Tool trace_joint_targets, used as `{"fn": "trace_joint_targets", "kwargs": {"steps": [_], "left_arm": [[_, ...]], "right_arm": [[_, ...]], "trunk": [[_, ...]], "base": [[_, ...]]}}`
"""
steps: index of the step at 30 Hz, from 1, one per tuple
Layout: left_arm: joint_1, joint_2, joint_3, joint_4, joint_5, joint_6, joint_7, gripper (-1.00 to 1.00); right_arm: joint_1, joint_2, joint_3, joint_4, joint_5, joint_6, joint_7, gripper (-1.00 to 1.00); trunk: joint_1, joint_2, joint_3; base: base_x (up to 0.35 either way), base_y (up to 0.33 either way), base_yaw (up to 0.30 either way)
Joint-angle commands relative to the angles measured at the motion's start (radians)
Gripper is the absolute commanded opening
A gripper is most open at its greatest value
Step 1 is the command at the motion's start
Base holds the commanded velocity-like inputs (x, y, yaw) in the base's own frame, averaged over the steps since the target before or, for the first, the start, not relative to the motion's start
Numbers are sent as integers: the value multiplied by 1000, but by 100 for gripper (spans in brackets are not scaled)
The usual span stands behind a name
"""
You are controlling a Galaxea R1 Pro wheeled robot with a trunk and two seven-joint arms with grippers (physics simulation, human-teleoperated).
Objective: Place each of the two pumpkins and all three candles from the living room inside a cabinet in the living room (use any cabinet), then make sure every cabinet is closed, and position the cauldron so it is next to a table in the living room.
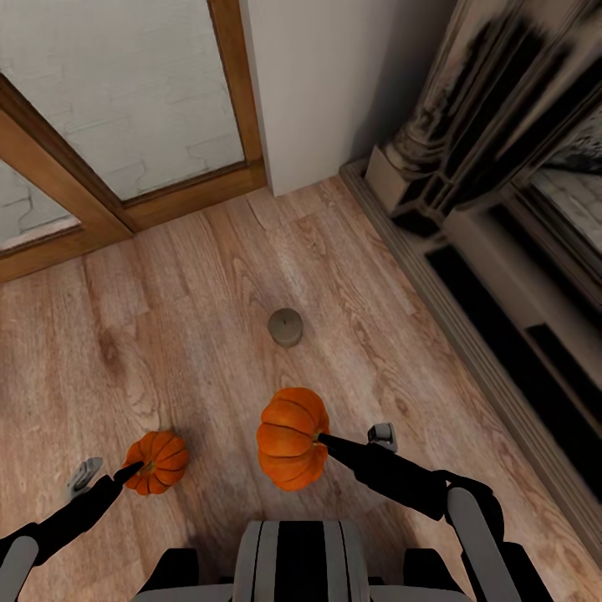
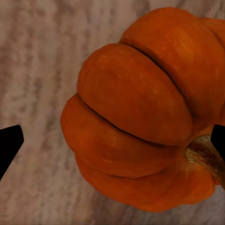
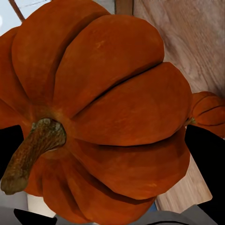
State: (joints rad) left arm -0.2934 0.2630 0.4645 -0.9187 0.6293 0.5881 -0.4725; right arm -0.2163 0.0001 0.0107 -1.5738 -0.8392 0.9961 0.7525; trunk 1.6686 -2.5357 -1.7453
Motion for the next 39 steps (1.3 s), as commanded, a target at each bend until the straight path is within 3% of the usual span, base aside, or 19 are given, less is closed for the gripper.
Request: {"fn": "trace_joint_targets", "kwargs": {"steps": [1,24,25,39], "left_arm": [[0,-1,-7,62,-25,-7,4,100],[0,0,-7,62,-25,-7,3,100],[0,0,-7,62,-25,-7,3,-100],[0,-1,-7,62,-25,-7,3,-100]], "right_arm": [[0,1,0,0,-1,0,0,-100],[0,1,2,0,-1,-4,-4,-100],[0,1,2,0,-1,-4,-4,-100],[0,0,2,0,-1,-4,-4,-100]], "trunk": [[0,0,0],[1,0,-4],[1,0,-4],[1,0,-4]], "base": [[0,0,0],[5,23,0],[0,0,0],[0,0,0]]}}
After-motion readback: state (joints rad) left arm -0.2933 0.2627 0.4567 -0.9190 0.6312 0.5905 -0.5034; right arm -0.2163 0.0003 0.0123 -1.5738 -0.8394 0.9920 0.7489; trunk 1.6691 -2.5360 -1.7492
